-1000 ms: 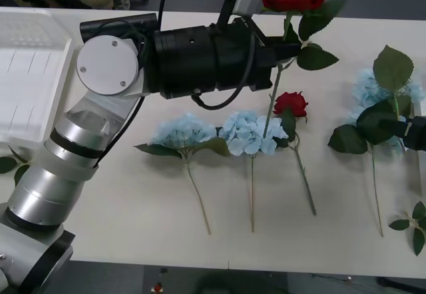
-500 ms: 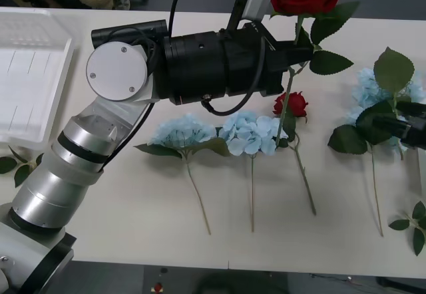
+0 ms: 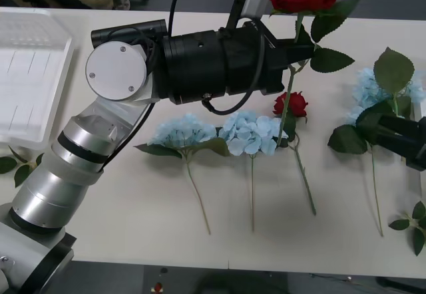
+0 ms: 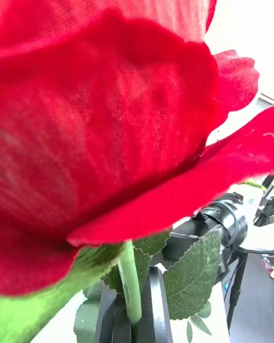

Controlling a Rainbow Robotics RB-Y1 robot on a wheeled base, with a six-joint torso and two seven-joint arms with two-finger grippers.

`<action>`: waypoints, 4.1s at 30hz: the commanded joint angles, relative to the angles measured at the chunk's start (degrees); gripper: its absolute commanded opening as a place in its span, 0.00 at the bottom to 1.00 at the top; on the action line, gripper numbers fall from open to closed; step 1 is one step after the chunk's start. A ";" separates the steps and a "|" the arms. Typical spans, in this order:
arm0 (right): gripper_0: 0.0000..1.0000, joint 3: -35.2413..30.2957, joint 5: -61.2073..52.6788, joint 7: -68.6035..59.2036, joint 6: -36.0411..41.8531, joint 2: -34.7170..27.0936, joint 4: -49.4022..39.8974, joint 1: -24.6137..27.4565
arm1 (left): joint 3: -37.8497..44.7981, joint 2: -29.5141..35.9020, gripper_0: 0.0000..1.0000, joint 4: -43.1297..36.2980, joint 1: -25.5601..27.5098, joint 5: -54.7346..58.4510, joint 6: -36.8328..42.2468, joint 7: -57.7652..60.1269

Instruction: Put the red flowers into the right box and the blue flowers into the left box

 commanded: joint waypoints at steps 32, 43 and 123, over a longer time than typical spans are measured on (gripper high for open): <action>0.90 17.52 -0.34 1.35 -1.29 11.88 -1.97 -17.77 | 0.63 -0.18 0.00 -1.86 0.59 0.41 -0.42 -2.58; 0.00 19.54 -0.08 1.35 -1.47 13.20 -1.97 -18.21 | 0.63 -0.18 0.00 -1.86 0.59 0.41 -0.42 -2.58; 0.00 -6.92 30.86 -43.70 -11.05 -18.00 14.20 -2.04 | 4.85 32.08 1.00 5.18 7.27 11.39 29.72 31.96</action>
